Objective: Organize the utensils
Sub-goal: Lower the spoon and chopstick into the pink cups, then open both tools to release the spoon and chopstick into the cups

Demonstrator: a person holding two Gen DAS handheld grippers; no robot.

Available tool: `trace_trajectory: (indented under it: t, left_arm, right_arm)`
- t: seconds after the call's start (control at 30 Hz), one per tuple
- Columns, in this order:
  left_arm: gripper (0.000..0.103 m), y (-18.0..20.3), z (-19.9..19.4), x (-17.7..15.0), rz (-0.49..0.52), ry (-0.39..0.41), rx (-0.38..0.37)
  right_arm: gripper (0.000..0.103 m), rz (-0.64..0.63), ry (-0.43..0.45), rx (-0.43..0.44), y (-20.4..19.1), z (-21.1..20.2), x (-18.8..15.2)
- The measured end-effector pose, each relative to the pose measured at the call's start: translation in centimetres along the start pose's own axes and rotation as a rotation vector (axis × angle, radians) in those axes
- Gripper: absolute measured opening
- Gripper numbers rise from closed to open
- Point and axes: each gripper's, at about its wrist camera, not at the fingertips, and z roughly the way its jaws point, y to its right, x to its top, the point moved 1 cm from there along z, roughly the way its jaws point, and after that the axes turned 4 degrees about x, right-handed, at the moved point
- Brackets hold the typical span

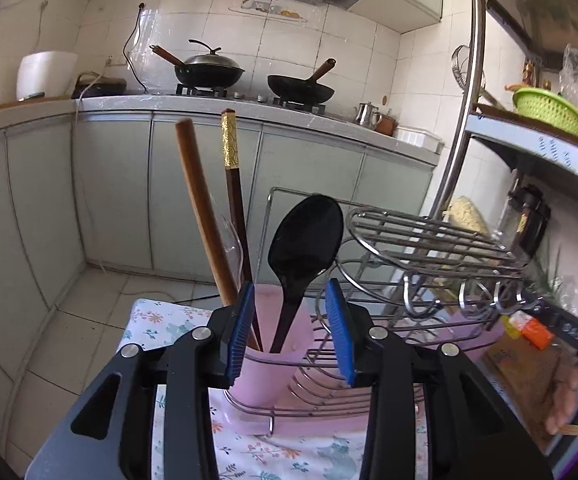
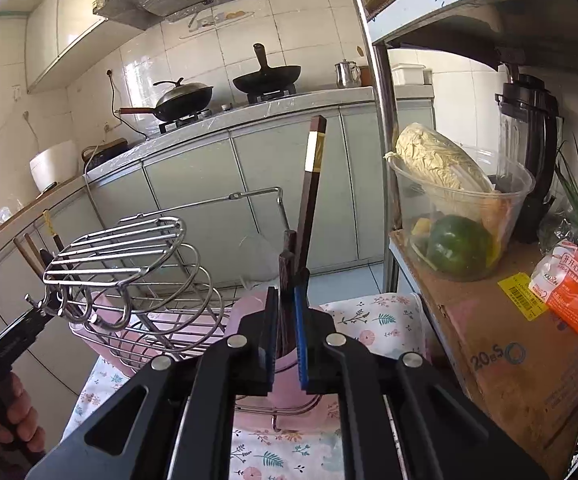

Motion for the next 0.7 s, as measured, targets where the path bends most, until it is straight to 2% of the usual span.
trace_trajectory:
  t: [0.1,0.17,0.2,0.27,0.4,0.57,0.7]
  left_arm:
    - [0.037,0.2,0.7,-0.1,0.011,0.001,0.023]
    - [0.034,0.4,1.0,-0.3,0.019,0.006,0.034]
    - [0.030,0.6,1.1,-0.4,0.026,0.014,0.040]
    - [0.012,0.8,1.4,-0.5,0.045,0.013,0.051]
    - [0.010,0.6,1.0,-0.5,0.032,0.020,0.050]
    - [0.010,0.5,-1.8,0.1,0.060,0.084,0.038]
    - [0.010,-0.6,-2.8,0.4,0.015,0.067,0.028]
  right_arm:
    - [0.009,0.001,-0.001,0.008,0.0,-0.2,0.0]
    - [0.014,0.009,-0.002,0.019,-0.1,-0.3,-0.1]
    - [0.015,0.013,-0.002,0.025,-0.1,-0.4,-0.1]
    - [0.018,0.017,-0.004,0.037,-0.1,-0.5,-0.2]
    - [0.020,0.007,0.001,0.043,-0.3,-0.9,-0.2]
    - [0.020,0.009,0.017,0.052,-0.3,-1.5,0.0]
    - [0.020,0.028,0.030,0.064,-0.3,-2.0,0.1]
